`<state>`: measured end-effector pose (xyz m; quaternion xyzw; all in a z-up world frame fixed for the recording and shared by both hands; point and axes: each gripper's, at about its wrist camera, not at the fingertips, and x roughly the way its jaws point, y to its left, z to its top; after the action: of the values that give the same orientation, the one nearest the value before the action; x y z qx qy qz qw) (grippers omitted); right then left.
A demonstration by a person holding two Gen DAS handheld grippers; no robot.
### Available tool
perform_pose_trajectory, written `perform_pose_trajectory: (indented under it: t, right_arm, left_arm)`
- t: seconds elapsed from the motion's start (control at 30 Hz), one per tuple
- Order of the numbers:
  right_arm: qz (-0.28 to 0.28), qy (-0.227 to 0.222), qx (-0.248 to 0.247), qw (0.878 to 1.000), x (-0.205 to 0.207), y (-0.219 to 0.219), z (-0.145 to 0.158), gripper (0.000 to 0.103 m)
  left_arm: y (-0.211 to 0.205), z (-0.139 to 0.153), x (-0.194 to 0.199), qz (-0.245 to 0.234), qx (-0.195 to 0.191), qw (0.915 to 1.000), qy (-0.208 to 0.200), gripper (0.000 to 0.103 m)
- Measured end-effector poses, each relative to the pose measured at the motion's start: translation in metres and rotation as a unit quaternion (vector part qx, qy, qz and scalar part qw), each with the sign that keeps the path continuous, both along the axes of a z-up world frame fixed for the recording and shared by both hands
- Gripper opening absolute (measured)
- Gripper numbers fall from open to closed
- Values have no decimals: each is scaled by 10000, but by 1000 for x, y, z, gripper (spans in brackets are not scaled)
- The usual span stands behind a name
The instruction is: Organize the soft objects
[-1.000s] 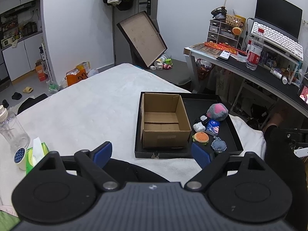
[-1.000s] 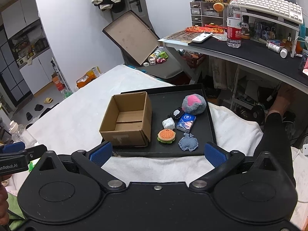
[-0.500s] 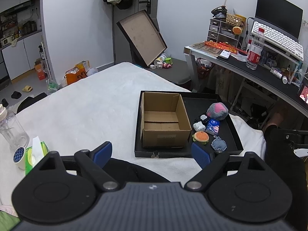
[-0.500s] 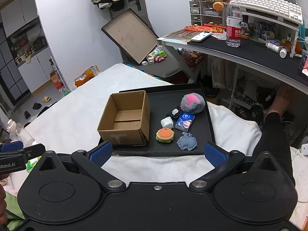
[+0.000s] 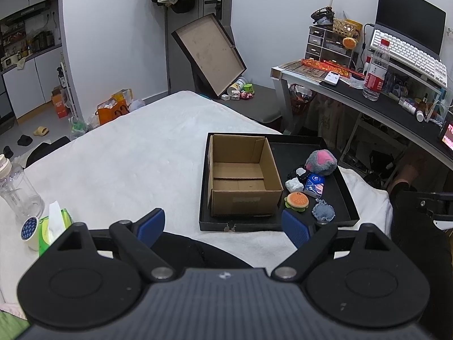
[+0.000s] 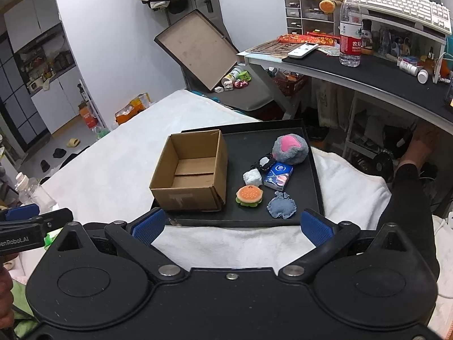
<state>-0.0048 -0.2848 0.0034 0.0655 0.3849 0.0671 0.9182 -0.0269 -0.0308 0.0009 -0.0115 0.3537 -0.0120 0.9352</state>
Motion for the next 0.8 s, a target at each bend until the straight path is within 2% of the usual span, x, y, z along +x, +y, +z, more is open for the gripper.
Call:
perform_pose_trajectory:
  t: [0.47,0.8]
  right_arm:
    - [31,18,-78,10000,4,4,-1,103]
    - [11,76,-21,10000,17,1,-9,103]
  left_arm:
    - [1,-1,2,-31,-15,10000,22,89]
    - [3,-9,18,15,-10,9999,125,89]
